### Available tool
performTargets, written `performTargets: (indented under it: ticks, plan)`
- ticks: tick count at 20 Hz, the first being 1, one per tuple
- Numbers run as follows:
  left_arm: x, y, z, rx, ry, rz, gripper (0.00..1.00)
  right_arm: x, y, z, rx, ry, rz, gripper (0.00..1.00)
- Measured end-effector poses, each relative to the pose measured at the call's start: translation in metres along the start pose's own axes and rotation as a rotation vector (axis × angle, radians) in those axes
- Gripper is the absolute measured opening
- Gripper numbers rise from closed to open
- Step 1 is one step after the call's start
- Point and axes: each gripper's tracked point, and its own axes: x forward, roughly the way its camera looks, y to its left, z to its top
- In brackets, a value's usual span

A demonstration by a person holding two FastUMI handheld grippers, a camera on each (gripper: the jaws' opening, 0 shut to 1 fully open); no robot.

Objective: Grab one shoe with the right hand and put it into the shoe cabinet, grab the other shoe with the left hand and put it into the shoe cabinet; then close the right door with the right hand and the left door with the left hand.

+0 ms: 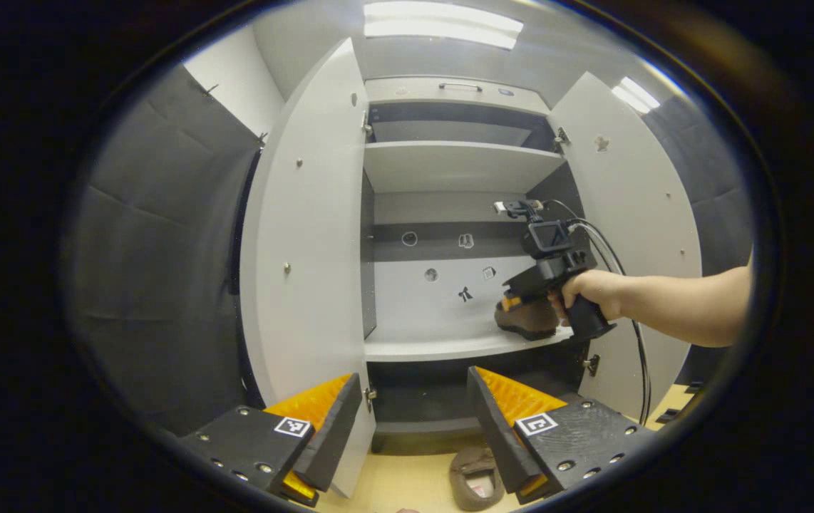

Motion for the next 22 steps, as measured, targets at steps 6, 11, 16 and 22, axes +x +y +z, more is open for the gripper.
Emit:
performTargets:
  ticks: [6,11,16,22]
  plan:
    - [0.012,-0.007,-0.014,0.003,0.038,-0.029,0.88,-0.074,-0.021,0.052,0.084,-0.256,-0.021,0.99]
    - [0.035,-0.017,-0.036,0.033,0.088,-0.078,0.95,-0.149,-0.037,0.054,0.070,-0.390,-0.039,1.00]
    - [0.047,-0.036,-0.071,0.009,0.174,-0.148,0.96,-0.207,-0.044,0.037,0.053,-0.454,-0.048,0.97]
    - [0.055,-0.047,-0.124,-0.001,0.290,-0.191,0.88,-0.241,-0.042,0.004,0.066,-0.442,-0.053,0.98]
